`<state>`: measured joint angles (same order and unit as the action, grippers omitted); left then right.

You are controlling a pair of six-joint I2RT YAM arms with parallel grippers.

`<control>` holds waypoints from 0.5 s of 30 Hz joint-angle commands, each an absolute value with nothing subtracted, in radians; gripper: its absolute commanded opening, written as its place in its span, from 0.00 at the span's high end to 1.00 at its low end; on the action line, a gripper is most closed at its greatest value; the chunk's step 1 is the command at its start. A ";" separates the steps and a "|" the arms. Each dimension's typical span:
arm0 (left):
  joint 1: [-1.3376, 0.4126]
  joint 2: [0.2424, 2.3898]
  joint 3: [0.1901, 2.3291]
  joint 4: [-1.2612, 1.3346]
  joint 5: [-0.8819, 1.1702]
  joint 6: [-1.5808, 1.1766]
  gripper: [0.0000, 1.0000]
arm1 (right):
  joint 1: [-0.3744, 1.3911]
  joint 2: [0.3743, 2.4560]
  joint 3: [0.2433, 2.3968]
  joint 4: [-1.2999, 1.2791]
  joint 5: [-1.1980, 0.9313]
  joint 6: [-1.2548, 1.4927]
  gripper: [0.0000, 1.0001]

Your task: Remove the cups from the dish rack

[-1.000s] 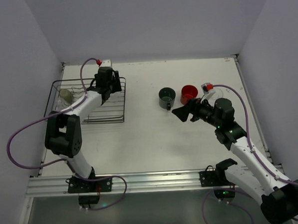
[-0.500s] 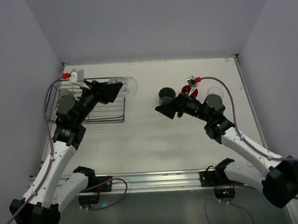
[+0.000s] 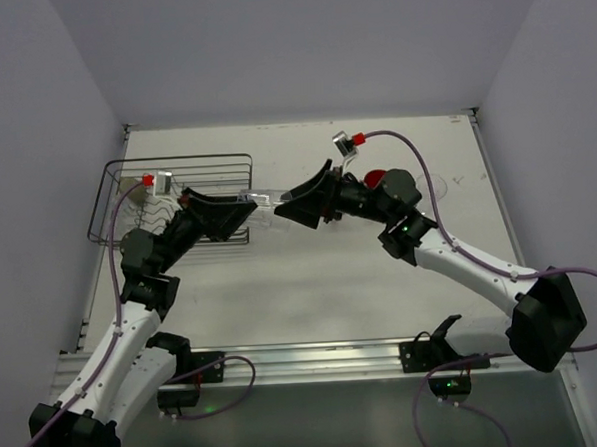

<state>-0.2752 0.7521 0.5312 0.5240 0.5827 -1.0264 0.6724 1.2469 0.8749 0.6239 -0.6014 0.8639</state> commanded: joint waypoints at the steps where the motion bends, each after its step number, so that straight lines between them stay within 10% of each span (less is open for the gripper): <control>1: -0.273 0.750 0.502 0.716 0.630 -1.101 0.63 | 0.719 1.298 0.951 0.718 -0.637 0.888 0.14; 7: -0.275 0.724 0.453 0.765 0.563 -1.114 0.59 | 0.744 1.362 0.936 0.917 -0.646 1.029 0.37; 9: -0.275 0.712 0.446 0.759 0.528 -1.103 0.58 | 0.742 1.371 0.925 0.979 -0.646 1.065 0.62; 12: -0.275 0.698 0.466 0.666 0.518 -1.054 0.31 | 0.742 1.353 0.907 0.980 -0.617 1.059 0.99; 15: -0.273 0.681 0.552 0.422 0.508 -0.918 0.06 | 0.735 1.283 0.902 0.853 -0.583 0.965 1.00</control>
<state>-0.2771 0.7006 0.4717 0.6167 0.5346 -1.0462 0.7479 1.3533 0.9028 0.8375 -0.6392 1.0355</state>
